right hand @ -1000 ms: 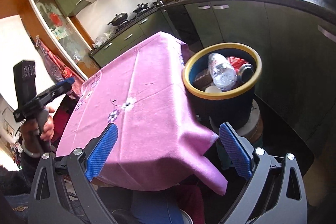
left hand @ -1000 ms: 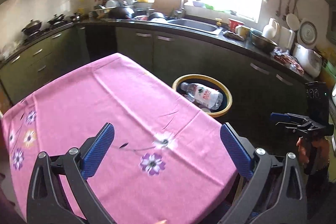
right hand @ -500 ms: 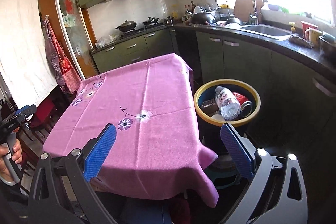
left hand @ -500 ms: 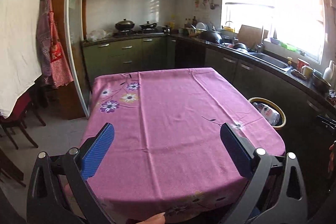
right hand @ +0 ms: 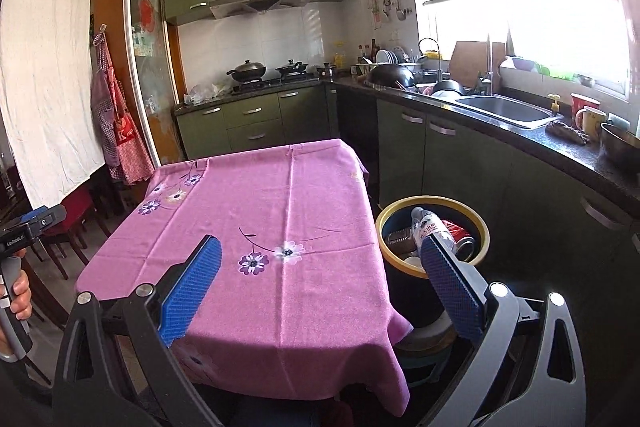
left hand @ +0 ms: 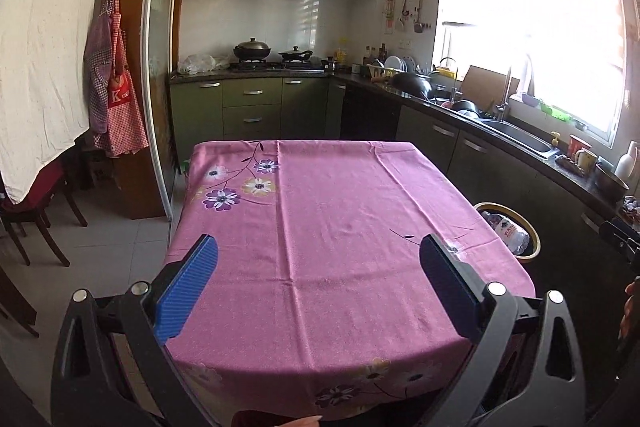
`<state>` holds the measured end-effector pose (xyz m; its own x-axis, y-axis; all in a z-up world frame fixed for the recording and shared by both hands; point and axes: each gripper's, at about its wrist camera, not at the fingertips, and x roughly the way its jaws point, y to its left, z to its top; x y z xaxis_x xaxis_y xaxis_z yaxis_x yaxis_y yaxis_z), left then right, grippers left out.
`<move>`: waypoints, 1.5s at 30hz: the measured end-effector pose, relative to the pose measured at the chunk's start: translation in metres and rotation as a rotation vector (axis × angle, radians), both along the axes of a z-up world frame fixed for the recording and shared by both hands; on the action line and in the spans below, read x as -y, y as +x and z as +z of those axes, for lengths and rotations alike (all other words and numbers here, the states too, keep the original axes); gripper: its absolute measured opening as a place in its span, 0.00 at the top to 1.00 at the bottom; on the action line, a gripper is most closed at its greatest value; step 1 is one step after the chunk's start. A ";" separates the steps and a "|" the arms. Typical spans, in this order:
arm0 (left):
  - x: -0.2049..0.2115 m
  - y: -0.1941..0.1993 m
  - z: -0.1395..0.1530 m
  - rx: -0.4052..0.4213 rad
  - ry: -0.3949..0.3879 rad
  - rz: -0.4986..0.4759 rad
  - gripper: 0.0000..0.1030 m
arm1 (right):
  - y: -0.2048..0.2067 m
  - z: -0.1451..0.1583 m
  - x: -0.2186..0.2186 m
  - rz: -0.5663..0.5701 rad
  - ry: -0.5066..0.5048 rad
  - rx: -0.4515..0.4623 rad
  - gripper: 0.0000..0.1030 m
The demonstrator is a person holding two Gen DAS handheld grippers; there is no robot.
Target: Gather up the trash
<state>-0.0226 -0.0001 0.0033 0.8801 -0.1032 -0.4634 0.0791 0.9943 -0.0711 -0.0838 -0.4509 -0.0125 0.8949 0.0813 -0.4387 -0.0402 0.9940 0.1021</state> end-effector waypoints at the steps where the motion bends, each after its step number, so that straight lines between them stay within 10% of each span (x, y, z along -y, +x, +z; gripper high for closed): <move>1: 0.001 0.000 0.001 0.006 0.000 -0.005 0.07 | 0.000 0.000 0.000 -0.008 -0.006 0.000 0.05; 45: 0.011 -0.002 -0.006 0.008 -0.009 -0.052 0.07 | 0.016 -0.015 -0.014 0.019 -0.033 -0.038 0.05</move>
<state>-0.0245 -0.0109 -0.0028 0.8773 -0.1527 -0.4550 0.1312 0.9882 -0.0788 -0.0682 -0.4369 -0.0277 0.8763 0.0826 -0.4747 -0.0556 0.9959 0.0707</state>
